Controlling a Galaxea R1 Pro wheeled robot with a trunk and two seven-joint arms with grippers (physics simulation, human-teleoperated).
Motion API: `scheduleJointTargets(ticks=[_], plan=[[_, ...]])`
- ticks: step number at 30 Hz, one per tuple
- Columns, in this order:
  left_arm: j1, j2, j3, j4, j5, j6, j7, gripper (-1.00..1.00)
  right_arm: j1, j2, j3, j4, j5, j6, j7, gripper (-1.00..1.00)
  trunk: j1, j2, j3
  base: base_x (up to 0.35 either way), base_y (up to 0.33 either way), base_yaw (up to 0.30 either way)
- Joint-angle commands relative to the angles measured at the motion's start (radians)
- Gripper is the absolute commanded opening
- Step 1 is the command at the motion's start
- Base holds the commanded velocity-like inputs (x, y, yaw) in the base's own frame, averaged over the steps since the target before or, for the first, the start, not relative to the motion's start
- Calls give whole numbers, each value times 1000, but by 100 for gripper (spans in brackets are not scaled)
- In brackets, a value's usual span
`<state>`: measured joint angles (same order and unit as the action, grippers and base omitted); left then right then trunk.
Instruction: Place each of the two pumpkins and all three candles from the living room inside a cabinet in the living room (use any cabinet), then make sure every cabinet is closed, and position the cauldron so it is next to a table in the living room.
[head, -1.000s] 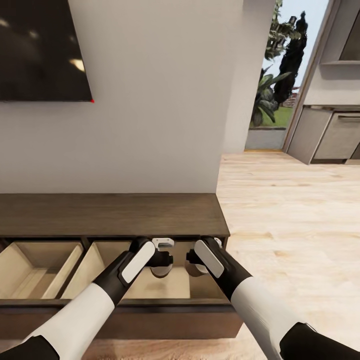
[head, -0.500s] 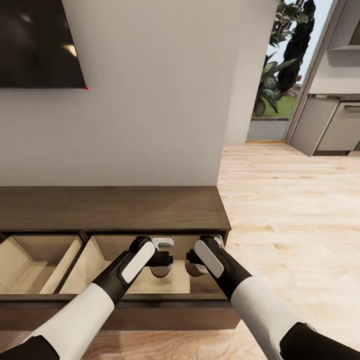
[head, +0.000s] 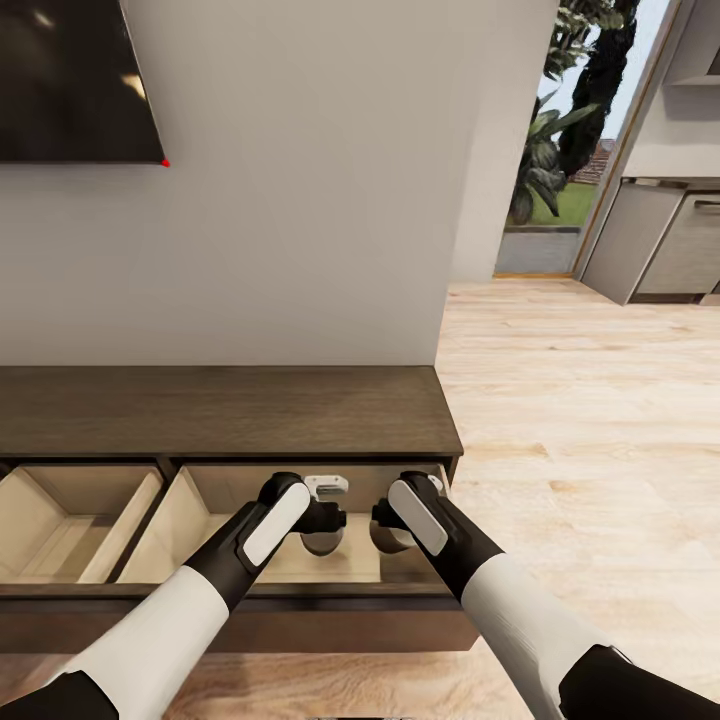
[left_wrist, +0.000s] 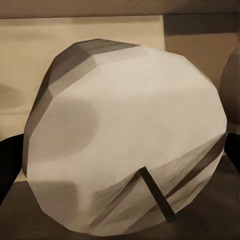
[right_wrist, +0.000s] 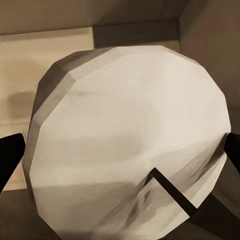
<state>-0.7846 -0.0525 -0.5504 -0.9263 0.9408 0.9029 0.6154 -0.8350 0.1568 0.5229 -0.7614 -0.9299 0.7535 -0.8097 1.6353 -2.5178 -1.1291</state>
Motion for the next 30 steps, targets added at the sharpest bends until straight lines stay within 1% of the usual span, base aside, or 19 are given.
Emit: scheduleJointTargets(ticks=[1, 4, 10, 11, 30], plan=[[-1, 0, -2, -2, 10, 0, 10, -100, -1, 0, 3, -1, -9, 1, -11, -100, 0, -1, -5, 0, 0, 0], [-1, 0, -2, -3, 10, 0, 10, -100, -1, 0, 3, -1, -9, 1, -11, -100, 2, -1, -16, 0, 0, 0], [-1, 0, -2, -3, 10, 1, 10, -100, -1, 0, 3, -1, -9, 1, -11, -100, 2, -1, -16, 0, 0, 0], [-1, 0, -2, -3, 10, 1, 10, -100, -1, 0, 3, -1, -9, 1, -11, 100, 2, -1, -16, 0, 0, 0], [0, 2, 0, -2, 12, 1, 9, -100, -1, 0, 4, -1, -9, 1, -11, 100, 2, -1, -16, 0, 0, 0]])
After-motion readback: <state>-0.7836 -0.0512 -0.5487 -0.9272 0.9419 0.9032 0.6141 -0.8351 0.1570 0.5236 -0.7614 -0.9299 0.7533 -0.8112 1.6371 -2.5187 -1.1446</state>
